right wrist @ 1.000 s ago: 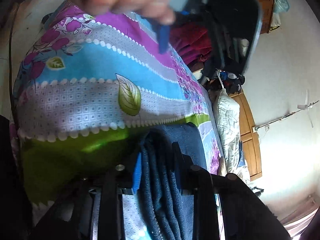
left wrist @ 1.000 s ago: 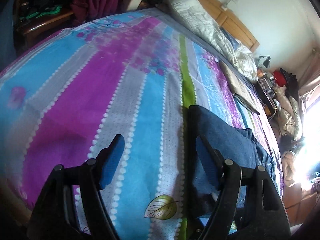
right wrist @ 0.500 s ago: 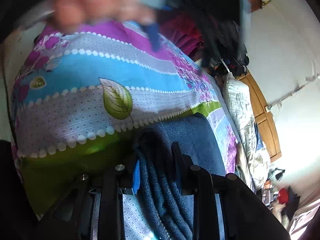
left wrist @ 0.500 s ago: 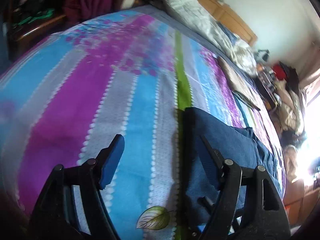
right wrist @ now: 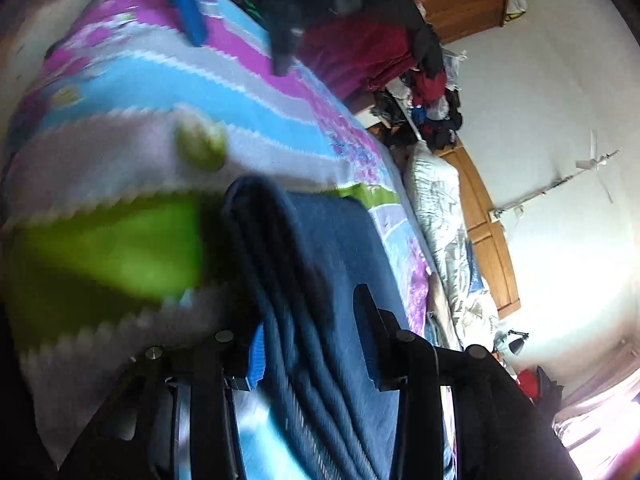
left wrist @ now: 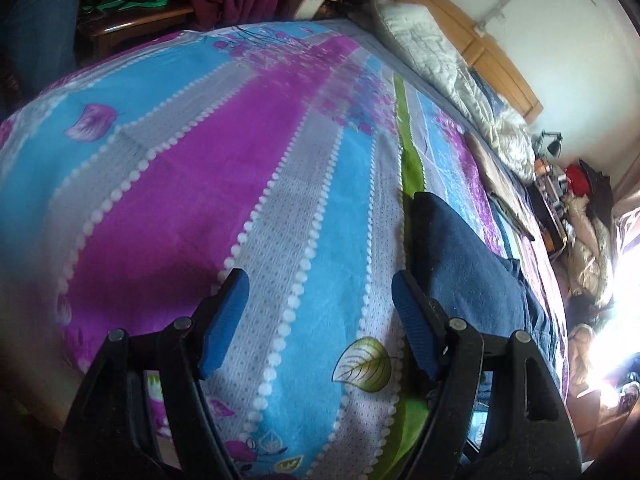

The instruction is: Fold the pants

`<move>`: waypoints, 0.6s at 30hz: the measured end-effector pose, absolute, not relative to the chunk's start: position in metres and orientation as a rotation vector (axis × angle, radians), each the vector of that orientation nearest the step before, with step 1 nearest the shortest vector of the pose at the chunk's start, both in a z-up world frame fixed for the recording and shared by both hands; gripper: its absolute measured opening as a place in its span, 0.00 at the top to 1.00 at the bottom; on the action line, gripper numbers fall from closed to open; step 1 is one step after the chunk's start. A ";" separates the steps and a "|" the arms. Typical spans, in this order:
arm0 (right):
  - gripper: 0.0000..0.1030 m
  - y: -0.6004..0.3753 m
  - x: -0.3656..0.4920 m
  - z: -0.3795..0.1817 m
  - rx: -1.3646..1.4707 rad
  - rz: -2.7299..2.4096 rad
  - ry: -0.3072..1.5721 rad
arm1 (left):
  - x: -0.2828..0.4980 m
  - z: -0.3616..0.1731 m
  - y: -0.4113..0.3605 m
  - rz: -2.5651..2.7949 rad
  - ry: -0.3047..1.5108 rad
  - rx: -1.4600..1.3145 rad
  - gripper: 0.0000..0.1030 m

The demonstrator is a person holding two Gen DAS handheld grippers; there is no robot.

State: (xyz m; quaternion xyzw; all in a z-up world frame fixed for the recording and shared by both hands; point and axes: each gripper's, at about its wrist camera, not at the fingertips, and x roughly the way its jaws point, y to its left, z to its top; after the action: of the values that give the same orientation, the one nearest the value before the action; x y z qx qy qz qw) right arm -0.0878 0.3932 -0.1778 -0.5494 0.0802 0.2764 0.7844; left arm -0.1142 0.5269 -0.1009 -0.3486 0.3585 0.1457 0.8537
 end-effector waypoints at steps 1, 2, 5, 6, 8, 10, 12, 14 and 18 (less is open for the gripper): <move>0.61 0.399 -0.081 -0.176 -1.178 0.586 0.185 | -0.122 -0.103 0.525 0.315 0.730 -0.759 0.28; 0.61 0.403 -0.075 -0.175 -1.173 0.584 0.200 | -0.128 -0.103 0.524 0.322 0.716 -0.776 0.28; 0.68 0.408 -0.067 -0.178 -1.175 0.595 0.229 | -0.148 -0.110 0.522 0.357 0.678 -0.828 0.28; 0.78 0.409 -0.066 -0.180 -1.174 0.612 0.246 | -0.150 -0.110 0.521 0.364 0.670 -0.835 0.28; 0.84 0.407 -0.063 -0.178 -1.134 0.658 0.302 | -0.152 -0.110 0.518 0.385 0.656 -0.840 0.28; 0.87 0.396 -0.055 -0.160 -1.049 0.701 0.339 | -0.151 -0.108 0.512 0.393 0.651 -0.839 0.28; 0.87 0.378 -0.043 -0.130 -0.930 0.702 0.342 | -0.149 -0.105 0.505 0.390 0.647 -0.831 0.28; 0.88 0.346 -0.027 -0.092 -0.791 0.695 0.357 | -0.146 -0.103 0.496 0.385 0.647 -0.817 0.28; 0.88 0.260 0.000 -0.029 -0.581 0.631 0.370 | -0.128 -0.098 0.481 0.368 0.640 -0.829 0.28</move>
State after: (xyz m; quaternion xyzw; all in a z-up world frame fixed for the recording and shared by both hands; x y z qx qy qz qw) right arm -0.0003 0.2598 -0.0294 -0.2802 0.1784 0.3041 0.8929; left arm -0.1278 0.4812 -0.0985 -0.3935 0.3038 0.1748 0.8499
